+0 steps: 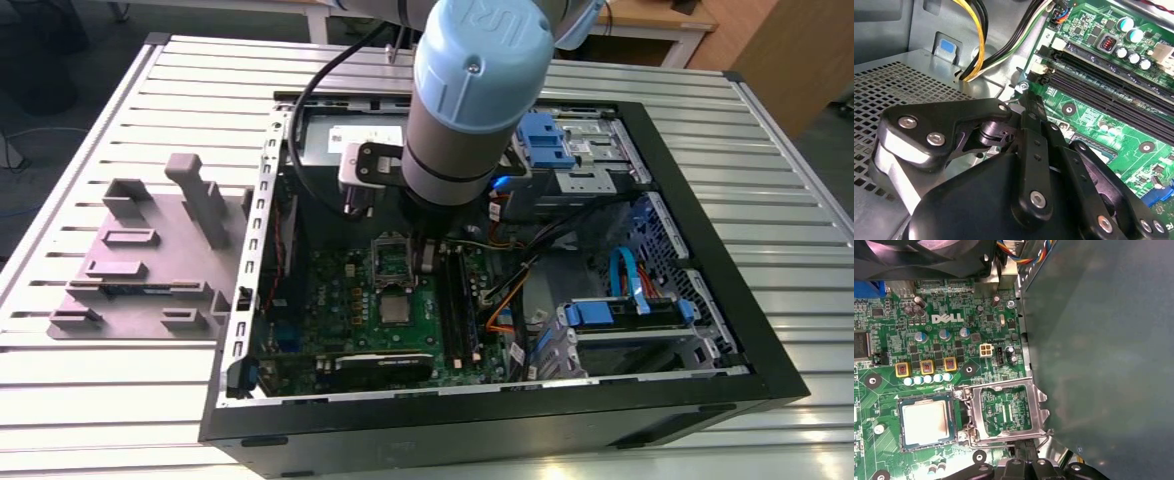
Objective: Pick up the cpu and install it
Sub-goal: 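Close the cpu cover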
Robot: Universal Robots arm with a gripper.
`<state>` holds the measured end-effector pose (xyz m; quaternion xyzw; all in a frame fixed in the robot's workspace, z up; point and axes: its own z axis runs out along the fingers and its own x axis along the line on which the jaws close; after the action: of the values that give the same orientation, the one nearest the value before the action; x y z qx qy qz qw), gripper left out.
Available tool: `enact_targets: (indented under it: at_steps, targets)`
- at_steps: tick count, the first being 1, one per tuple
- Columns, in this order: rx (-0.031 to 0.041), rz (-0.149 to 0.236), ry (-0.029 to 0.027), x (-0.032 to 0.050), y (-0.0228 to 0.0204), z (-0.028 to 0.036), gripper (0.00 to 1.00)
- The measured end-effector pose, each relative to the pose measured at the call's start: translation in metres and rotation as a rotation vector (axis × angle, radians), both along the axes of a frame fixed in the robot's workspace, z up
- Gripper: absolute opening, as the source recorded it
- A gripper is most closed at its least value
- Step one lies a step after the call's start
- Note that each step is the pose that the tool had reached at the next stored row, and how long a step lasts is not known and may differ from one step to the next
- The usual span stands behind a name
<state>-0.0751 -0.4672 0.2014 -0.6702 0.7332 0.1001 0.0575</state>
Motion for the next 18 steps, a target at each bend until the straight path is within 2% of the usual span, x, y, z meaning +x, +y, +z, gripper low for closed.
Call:
enact_targets:
  at_steps: [5,8,14,18]
  targets:
    - [0.0062,0.000,-0.0002,0.0000,0.0000,-0.0002,0.11]
    - [0.0065,0.000,-0.0004,-0.0003,0.0000,-0.0003,0.11]
    - [0.0065,0.000,-0.0046,-0.0045,-0.0005,-0.0003,0.11]
    - [0.0064,0.000,-0.0049,-0.0047,-0.0007,-0.0002,0.11]
